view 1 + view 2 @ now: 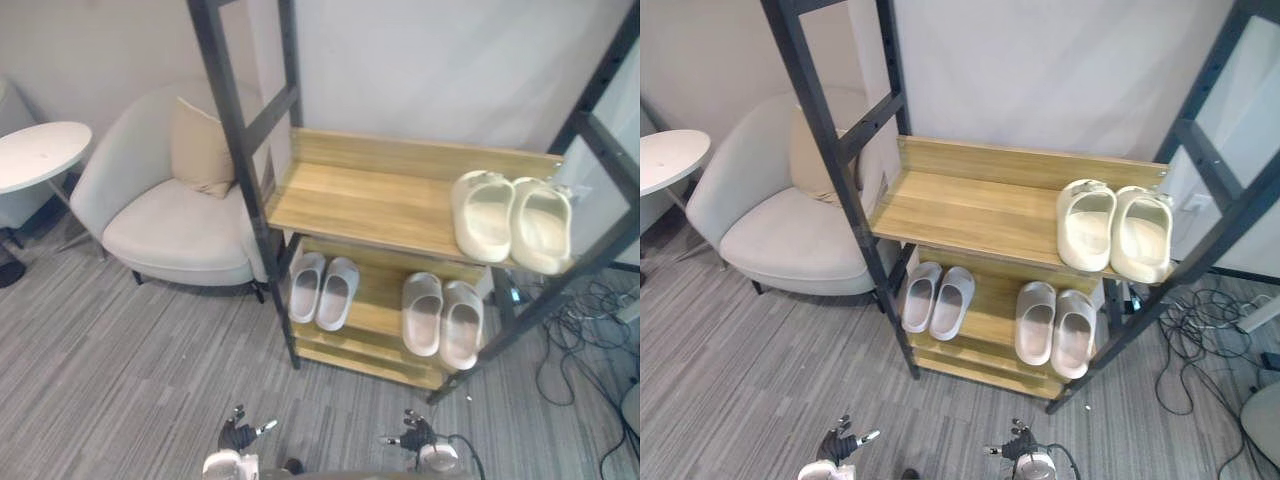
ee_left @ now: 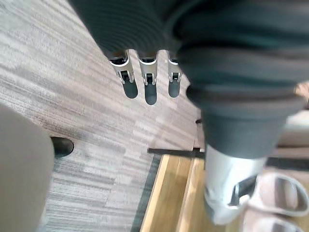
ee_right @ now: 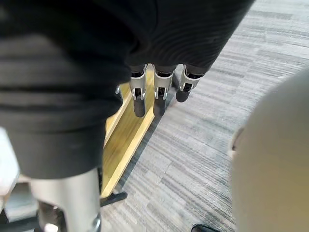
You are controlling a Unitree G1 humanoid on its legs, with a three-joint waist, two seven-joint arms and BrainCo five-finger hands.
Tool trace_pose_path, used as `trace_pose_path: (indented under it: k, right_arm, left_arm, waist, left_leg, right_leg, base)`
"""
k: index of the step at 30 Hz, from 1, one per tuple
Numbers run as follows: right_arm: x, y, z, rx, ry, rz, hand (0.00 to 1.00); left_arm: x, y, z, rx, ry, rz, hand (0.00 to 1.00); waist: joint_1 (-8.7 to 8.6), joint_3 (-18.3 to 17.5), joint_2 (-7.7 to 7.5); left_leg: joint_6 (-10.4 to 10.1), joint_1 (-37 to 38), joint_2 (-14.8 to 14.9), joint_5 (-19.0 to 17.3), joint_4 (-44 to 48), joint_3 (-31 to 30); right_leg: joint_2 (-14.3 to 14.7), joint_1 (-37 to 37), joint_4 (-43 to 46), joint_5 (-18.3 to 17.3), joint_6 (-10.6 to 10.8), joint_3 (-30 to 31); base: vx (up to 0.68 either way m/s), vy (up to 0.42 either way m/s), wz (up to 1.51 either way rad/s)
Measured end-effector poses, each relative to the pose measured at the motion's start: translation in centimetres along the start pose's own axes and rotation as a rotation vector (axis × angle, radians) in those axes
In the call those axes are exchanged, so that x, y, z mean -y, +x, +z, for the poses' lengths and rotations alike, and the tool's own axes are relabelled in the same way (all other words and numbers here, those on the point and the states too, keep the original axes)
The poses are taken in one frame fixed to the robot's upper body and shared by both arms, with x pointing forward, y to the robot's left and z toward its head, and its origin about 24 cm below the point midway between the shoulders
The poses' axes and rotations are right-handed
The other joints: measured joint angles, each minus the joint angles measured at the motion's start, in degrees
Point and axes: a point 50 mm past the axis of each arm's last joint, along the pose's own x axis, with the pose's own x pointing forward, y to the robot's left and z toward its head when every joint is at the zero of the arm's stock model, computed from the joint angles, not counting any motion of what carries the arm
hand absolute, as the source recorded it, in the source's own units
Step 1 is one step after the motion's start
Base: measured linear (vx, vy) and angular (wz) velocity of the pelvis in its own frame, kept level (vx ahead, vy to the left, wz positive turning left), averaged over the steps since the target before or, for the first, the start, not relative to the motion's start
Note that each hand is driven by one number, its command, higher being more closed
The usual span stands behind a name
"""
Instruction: Organize the slippers on the shoe rack
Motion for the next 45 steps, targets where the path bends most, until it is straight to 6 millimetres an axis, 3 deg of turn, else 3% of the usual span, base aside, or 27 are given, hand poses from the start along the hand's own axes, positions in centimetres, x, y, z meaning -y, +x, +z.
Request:
trace_pose_path:
  k: [2,3,5,7,8,9,10,13,14,15,16,17,18,19,20,21,22,24,26,29,32,37,39,40,41,42,45]
  right_arm:
    - [-0.6,0.0,0.1,0.006,-0.018,0.02,0.0]
    - [-1.4,-0.1,0.3,0.015,-0.043,0.046,0.0]
    - [-1.5,0.2,1.5,0.048,-0.068,0.053,0.0]
    - [-0.9,0.4,2.2,0.065,-0.09,0.042,0.0]
    - [-0.8,0.5,2.8,0.08,-0.096,0.037,0.0]
    - [-0.5,0.7,2.9,0.081,-0.099,0.03,0.0]
    - [0.1,0.8,2.9,0.077,-0.102,0.016,0.0]
    - [2.8,0.9,2.2,0.053,-0.07,-0.052,0.0]
    - [3.4,0.8,1.8,0.045,-0.057,-0.069,0.0]
    - [3.8,0.7,1.7,0.046,-0.041,-0.081,0.0]
    - [4.2,0.7,1.9,0.057,-0.01,-0.093,0.0]
    - [4.0,0.7,1.8,0.056,0.021,-0.092,0.0]
    - [3.7,0.7,2.1,0.061,0.03,-0.087,0.0]
    - [3.6,0.8,2.4,0.07,0.037,-0.087,0.0]
    - [3.6,0.8,2.6,0.08,0.043,-0.085,0.0]
    - [3.4,0.8,3.0,0.091,0.055,-0.082,0.0]
    - [2.9,0.9,3.3,0.097,0.058,-0.065,0.0]
    - [2.5,0.8,3.0,0.088,0.049,-0.045,0.0]
    - [2.4,0.7,2.9,0.092,0.042,-0.039,0.0]
    - [2.4,0.6,2.6,0.087,0.043,-0.042,0.0]
    - [2.8,0.8,3.1,0.102,0.04,-0.051,0.0]
    - [2.8,0.8,3.0,0.092,0.041,-0.053,0.0]
    - [2.6,0.8,2.9,0.088,0.043,-0.048,0.0]
    - [2.4,0.8,3.0,0.088,0.047,-0.044,0.0]
    - [2.5,0.8,2.9,0.085,0.043,-0.046,0.0]
    - [2.1,0.8,3.0,0.089,0.037,-0.04,0.0]
    - [2.3,0.9,4.5,0.134,0.048,-0.053,0.0]
  left_arm:
    - [-0.4,0.2,0.5,0.013,0.012,0.017,0.0]
    - [-0.5,0.4,1.1,0.031,0.008,0.034,0.0]
    - [-0.1,0.5,1.5,0.04,-0.002,0.03,0.0]
    - [1.2,0.6,1.9,0.047,-0.021,0.002,0.0]
    - [1.4,0.5,1.8,0.044,-0.033,-0.001,0.0]
    - [1.4,0.6,1.9,0.045,-0.038,-0.002,0.0]
    - [1.4,0.6,2.2,0.055,-0.039,-0.004,0.0]
    - [1.3,0.6,2.2,0.055,-0.036,-0.005,0.0]
    - [1.4,0.6,2.2,0.057,-0.027,-0.009,0.0]
    - [1.5,0.5,2.2,0.059,-0.019,-0.016,0.0]
    - [1.6,0.6,2.4,0.068,-0.001,-0.031,0.0]
    - [1.3,0.7,2.5,0.073,0.021,-0.031,0.0]
    - [1.1,0.9,2.8,0.076,0.034,-0.029,0.0]
    - [0.8,1.0,3.1,0.082,0.038,-0.024,0.0]
    - [0.9,0.9,2.9,0.075,0.006,-0.018,0.0]
    - [0.8,1.0,2.6,0.055,-0.003,-0.018,0.0]
    - [0.8,1.0,2.4,0.049,-0.002,-0.017,0.0]
    - [1.1,1.0,2.2,0.037,0.017,-0.029,0.0]
    - [1.1,0.9,1.7,0.019,0.023,-0.027,0.0]
    - [1.3,0.9,1.4,0.005,0.032,-0.032,0.0]
    - [1.4,0.9,1.1,-0.009,0.031,-0.035,0.0]
    - [1.2,1.0,1.0,-0.022,0.01,-0.018,0.0]
    - [1.2,1.0,1.2,-0.016,0.01,-0.018,0.0]
    - [1.3,1.0,1.4,-0.011,0.005,-0.022,0.0]
    - [1.5,1.0,1.7,0.006,-0.001,-0.024,0.0]
    - [1.4,1.0,2.0,0.023,-0.009,-0.023,0.0]
    - [1.5,1.1,2.7,0.045,-0.018,-0.025,0.0]
  waist:
    - [0.0,-0.2,-1.3]
    - [0.92,-0.3,-2.68]
    - [1.71,0.9,-1.15]
    - [1.81,2.8,2.22]
    - [1.87,3.2,3.08]
    - [1.81,3.5,3.41]
    - [1.69,3.6,3.28]
    - [1.43,4.1,3.36]
    - [1.01,4.1,3.61]
    - [0.44,4.2,4.35]
    - [-0.07,4.7,4.27]
    - [-0.27,4.0,2.79]
    - [-0.63,4.5,2.07]
    - [0.2,5.2,1.6]
    - [0.73,4.9,3.61]
    - [0.86,5.6,3.49]
    - [0.87,5.4,2.72]
    - [-0.09,5.5,2.53]
    - [-0.58,5.8,2.87]
    - [-0.91,5.9,3.45]
    - [-1.31,6.0,4.47]
    - [-1.83,5.8,4.65]
    - [-1.62,5.8,4.67]
    - [-1.57,5.8,4.52]
    - [-1.01,5.8,5.43]
    - [-0.01,5.6,5.73]
    - [0.34,6.1,4.9]
  left_leg:
    - [-0.2,-2.6,-1.2,-0.1,1.9,-3.0]
    - [-1.1,-5.9,-2.3,1.0,2.6,-6.3]
    - [-2.1,-9.4,-2.6,2.0,3.8,-10.3]
    - [-3.4,-12.1,-1.3,3.1,5.3,-13.9]
    - [-3.6,-13.1,-0.6,4.3,5.4,-13.5]
    - [-3.0,-14.2,-0.1,7.2,4.3,-11.1]
    - [-0.8,-14.6,1.4,6.8,3.9,-3.4]
    - [4.1,-16.4,6.7,-5.0,21.1,20.2]
    - [5.7,-16.3,9.2,-7.3,25.1,25.9]
    - [5.9,-16.6,10.5,-7.7,26.3,29.1]
    - [5.8,-16.5,9.2,-7.5,24.9,29.2]
    - [5.6,-15.3,4.6,-7.6,17.5,25.2]
    - [5.6,-15.2,3.4,-6.9,16.1,24.4]
    - [4.9,-15.7,3.6,-8.1,19.4,24.4]
    - [6.4,-15.8,6.5,-14.0,25.8,21.7]
    - [5.7,-15.1,4.8,-14.5,25.2,20.4]
    - [6.3,-14.3,3.0,-13.6,22.7,20.4]
    - [6.6,-10.1,-1.5,-9.8,13.2,19.5]
    - [5.8,-6.5,-3.3,-7.5,7.9,18.1]
    - [4.0,-2.2,-4.4,-6.3,3.1,15.5]
    - [2.8,-0.2,-4.2,-5.6,-1.0,13.3]
    - [4.1,1.7,-3.8,-7.0,0.5,8.7]
    - [4.1,-0.1,-3.1,-9.9,5.9,8.4]
    - [1.7,-4.4,-2.5,-13.5,17.7,8.8]
    - [-0.7,-8.5,-0.5,-14.5,28.4,10.1]
    - [-1.2,-12.6,3.7,-15.5,39.7,14.3]
    - [-0.6,-17.1,14.4,-16.1,48.8,19.4]
  right_leg:
    - [0.8,0.4,-1.4,-2.0,0.3,4.0]
    - [0.9,1.7,-6.3,-3.5,2.3,3.0]
    - [1.8,4.2,-12.2,-3.7,4.3,-2.1]
    - [4.8,5.7,-15.2,-1.9,3.9,-6.3]
    - [5.7,6.5,-15.7,-1.5,3.7,-8.0]
    - [6.2,6.7,-16.2,-1.0,2.8,-10.8]
    - [6.3,6.5,-17.0,-0.4,2.0,-13.5]
    - [5.5,6.8,-14.7,-0.4,1.9,-19.8]
    - [5.2,6.7,-13.0,-0.4,1.9,-22.1]
    - [5.5,6.7,-11.1,-0.7,1.9,-23.9]
    - [5.6,6.2,-10.1,-2.1,1.4,-24.3]
    - [5.1,6.5,-12.9,-3.6,2.0,-23.9]
    - [4.4,6.5,-13.4,-3.0,2.4,-24.9]
    - [3.2,6.4,-13.0,-2.5,2.9,-26.0]
    - [4.0,6.4,-10.1,-2.7,3.7,-25.8]
    - [3.0,5.4,-7.0,-3.8,5.0,-24.3]
    - [0.8,3.8,-4.0,-4.2,5.1,-23.1]
    - [-4.4,-2.7,10.9,-3.9,4.1,-18.3]
    - [-5.4,-6.9,20.1,-4.0,2.3,-15.2]
    - [-2.9,-10.0,15.6,-4.3,2.4,-12.6]
    - [3.1,-12.9,3.5,-2.3,3.3,-7.6]
    - [8.8,-12.8,-1.2,0.8,-0.1,-9.5]
    - [11.6,-11.5,-5.7,2.4,-2.5,-10.7]
    - [12.7,-7.9,-12.5,3.6,-5.4,-13.1]
    - [13.4,-4.9,-15.0,4.3,-5.8,-13.9]
    - [14.1,-2.4,-17.0,4.3,-5.9,-14.0]
    - [13.9,4.4,-20.1,3.9,-5.2,-14.2]
  base:
    - [0.01,-0.07,1.22]
    - [0.0,-0.113,1.15]
    - [-0.06,-0.173,1.2]
    - [-0.13,-0.181,1.02]
    - [-0.09,-0.125,1.03]
    - [-0.13,-0.112,1.02]
    - [-0.14,-0.048,0.99]
    - [-0.04,-0.019,0.89]
    - [0.04,0.034,0.94]
    - [0.0,0.077,1.19]
    - [-0.05,0.126,1.48]
    - [-0.07,0.123,1.34]
    - [-0.07,0.121,0.91]
    - [-0.02,0.138,0.3]
    - [0.05,0.135,0.13]
    - [0.05,0.181,0.08]
    - [0.04,0.155,0.23]
    - [-0.02,0.192,0.37]
    - [0.02,0.136,0.43]
    - [0.08,0.075,0.42]
    - [0.13,0.059,0.41]
    - [0.3,-0.033,0.51]
    - [0.34,-0.115,0.59]
    - [0.31,-0.108,0.54]
    - [0.33,-0.059,0.37]
    - [0.29,-0.024,0.02]
    - [0.39,-0.035,0.07]
